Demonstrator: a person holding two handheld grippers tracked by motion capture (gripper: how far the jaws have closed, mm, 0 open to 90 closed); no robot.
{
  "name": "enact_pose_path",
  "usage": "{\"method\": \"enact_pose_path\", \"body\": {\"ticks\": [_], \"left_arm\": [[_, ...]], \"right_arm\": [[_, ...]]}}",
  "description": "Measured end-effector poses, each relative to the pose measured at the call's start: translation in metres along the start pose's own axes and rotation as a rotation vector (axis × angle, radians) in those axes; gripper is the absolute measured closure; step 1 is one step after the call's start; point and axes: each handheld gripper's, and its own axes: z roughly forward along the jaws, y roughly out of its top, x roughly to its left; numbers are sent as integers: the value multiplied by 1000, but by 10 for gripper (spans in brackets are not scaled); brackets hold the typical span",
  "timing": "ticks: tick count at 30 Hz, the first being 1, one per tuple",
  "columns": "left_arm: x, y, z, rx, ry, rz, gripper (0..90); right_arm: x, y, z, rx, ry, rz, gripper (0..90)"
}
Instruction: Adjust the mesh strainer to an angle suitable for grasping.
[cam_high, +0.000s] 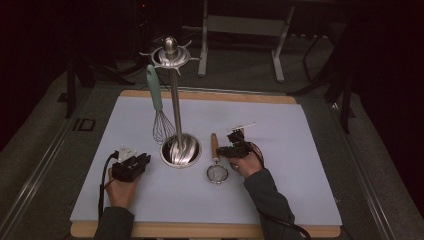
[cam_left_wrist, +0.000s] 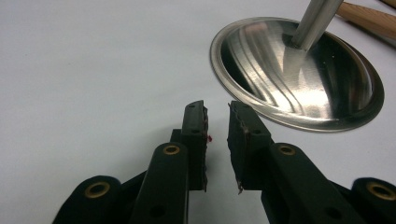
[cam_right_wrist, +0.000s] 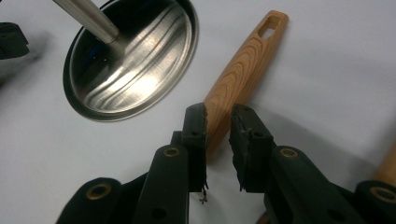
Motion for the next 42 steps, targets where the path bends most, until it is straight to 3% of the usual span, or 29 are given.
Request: {"method": "enact_pose_path", "body": {"ticks": [11,15,19,25,31,37,42], "left_arm": [[-1,0,1,9,3,7,770],[-1,0,1,8,3,7,769],[-1,0,1,10,5,11,769],[-1,0,1,12,5,12,769],[-1,0,1,10,2,9,767],[-1,0,1,10,1,8,767],[-1,0,1,11,2,8,766]], "right_arm": [[0,8,8,39,54,64,694],[3,12,12,69,47,61,672],[1,16,16,94,54,98,635],[1,21,24,141,98,128,617],[12,25,39,187,145,118,672],[21,29,35,165,105,82,709],[21,27,30,155,103,63,709]]}}
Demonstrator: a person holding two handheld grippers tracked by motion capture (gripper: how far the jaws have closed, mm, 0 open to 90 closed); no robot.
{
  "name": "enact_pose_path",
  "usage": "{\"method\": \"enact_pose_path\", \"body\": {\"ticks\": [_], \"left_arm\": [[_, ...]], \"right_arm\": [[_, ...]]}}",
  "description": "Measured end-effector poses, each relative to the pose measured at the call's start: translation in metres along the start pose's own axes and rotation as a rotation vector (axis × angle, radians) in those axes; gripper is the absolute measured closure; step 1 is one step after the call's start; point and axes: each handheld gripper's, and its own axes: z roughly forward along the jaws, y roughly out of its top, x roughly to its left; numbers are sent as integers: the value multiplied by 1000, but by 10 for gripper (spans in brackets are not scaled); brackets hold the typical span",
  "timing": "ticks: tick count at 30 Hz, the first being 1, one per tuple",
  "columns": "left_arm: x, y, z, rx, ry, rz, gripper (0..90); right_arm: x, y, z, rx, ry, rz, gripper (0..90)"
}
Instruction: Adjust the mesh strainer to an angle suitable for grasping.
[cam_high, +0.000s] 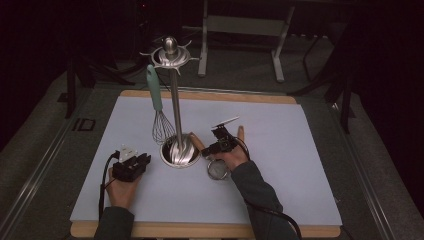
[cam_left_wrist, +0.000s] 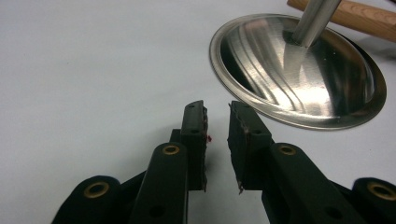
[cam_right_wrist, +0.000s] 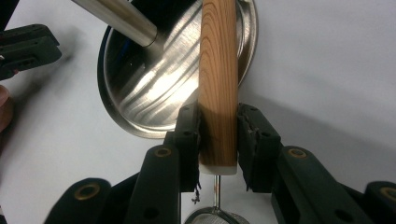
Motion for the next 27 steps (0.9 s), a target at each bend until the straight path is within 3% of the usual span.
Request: {"method": "enact_pose_path", "body": {"ticks": [7,13,16,19,27], "left_arm": [[0,0,0,0,1,2,764],[0,0,0,0,0,3,763],[0,0,0,0,0,3,763],[0,0,0,0,0,2,763],[0,0,0,1,-2,0,763]], "right_arm": [[2,0,3,30,8,-13,709],[-1,4,5,64,50,9,708],[-5,6,9,87,96,26,707],[-3,7,12,98,108,20,709],[5,5,10,80,73,-11,724]]}}
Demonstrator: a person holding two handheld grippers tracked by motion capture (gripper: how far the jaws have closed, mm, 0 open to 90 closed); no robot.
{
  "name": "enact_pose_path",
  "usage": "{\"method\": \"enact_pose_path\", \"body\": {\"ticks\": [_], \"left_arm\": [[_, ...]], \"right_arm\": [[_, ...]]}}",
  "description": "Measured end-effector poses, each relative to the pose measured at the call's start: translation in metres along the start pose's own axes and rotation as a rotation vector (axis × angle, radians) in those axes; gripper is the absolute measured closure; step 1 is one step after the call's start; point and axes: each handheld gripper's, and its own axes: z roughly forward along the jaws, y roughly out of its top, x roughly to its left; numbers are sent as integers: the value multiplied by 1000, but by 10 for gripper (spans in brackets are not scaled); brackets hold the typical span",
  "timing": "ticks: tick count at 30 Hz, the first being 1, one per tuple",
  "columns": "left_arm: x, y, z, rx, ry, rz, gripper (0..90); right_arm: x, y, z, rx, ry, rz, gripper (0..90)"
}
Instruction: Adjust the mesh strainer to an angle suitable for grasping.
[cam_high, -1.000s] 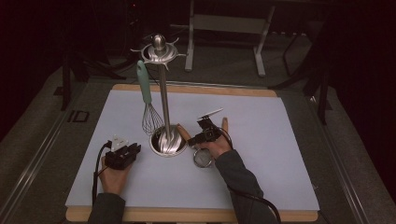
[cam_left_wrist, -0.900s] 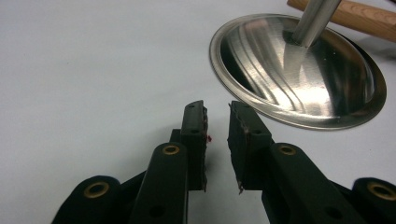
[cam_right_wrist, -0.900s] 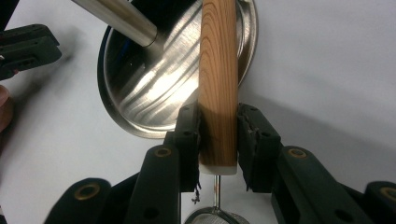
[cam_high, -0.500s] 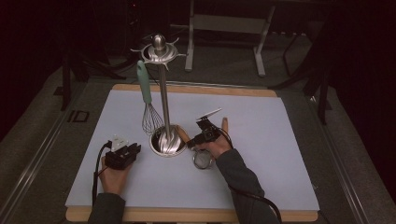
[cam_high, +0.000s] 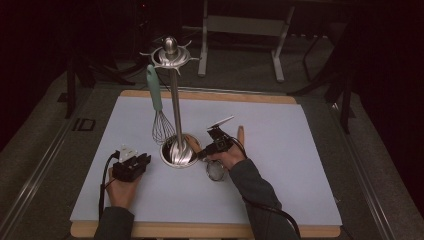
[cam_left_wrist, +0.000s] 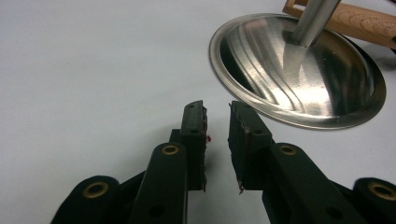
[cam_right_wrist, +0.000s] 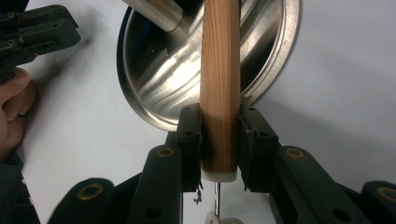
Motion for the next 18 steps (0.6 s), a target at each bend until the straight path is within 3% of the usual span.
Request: {"method": "enact_pose_path", "body": {"ticks": [9,18], "left_arm": [[0,0,0,0,2,1,761],[0,0,0,0,1,0,759]], "right_arm": [[2,-4,-20,-59,-13,-36,725],[6,-8,-34,-80,-20,-76,725]]}}
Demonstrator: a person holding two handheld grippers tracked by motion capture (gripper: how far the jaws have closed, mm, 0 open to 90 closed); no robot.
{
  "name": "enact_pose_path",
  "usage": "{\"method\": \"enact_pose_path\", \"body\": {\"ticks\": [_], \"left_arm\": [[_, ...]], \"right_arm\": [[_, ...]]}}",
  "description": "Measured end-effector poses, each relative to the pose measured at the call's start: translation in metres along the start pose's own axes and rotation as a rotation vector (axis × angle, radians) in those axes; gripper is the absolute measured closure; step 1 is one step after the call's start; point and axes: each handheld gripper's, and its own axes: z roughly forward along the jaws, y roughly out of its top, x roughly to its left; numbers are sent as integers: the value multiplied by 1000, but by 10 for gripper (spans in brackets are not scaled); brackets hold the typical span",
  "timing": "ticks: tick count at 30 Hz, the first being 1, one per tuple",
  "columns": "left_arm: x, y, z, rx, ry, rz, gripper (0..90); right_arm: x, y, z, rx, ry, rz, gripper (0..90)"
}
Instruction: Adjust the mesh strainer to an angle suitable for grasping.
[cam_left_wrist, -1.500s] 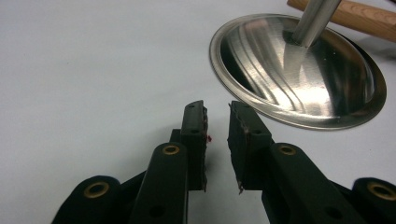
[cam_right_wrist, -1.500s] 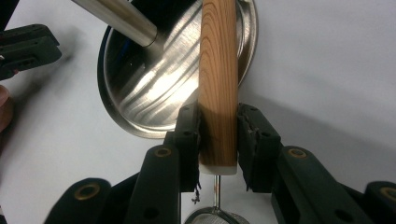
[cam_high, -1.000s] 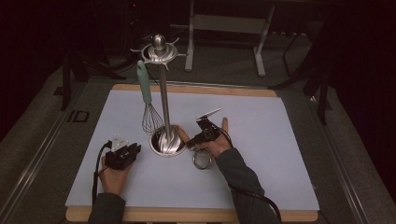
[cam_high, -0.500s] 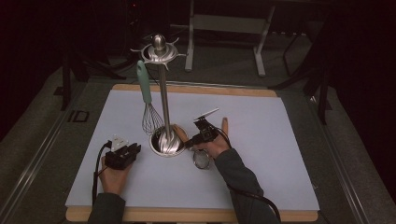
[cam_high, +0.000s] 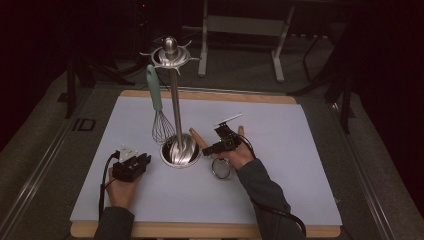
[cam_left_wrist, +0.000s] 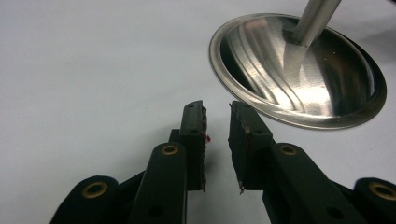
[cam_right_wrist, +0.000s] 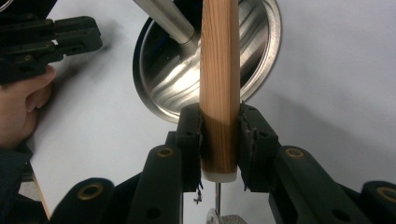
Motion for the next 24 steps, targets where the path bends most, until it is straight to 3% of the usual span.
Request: {"method": "enact_pose_path", "body": {"ticks": [24], "left_arm": [[0,0,0,0,3,4,753]], "right_arm": [[31,1,-34,-74,-14,-118,725]]}}
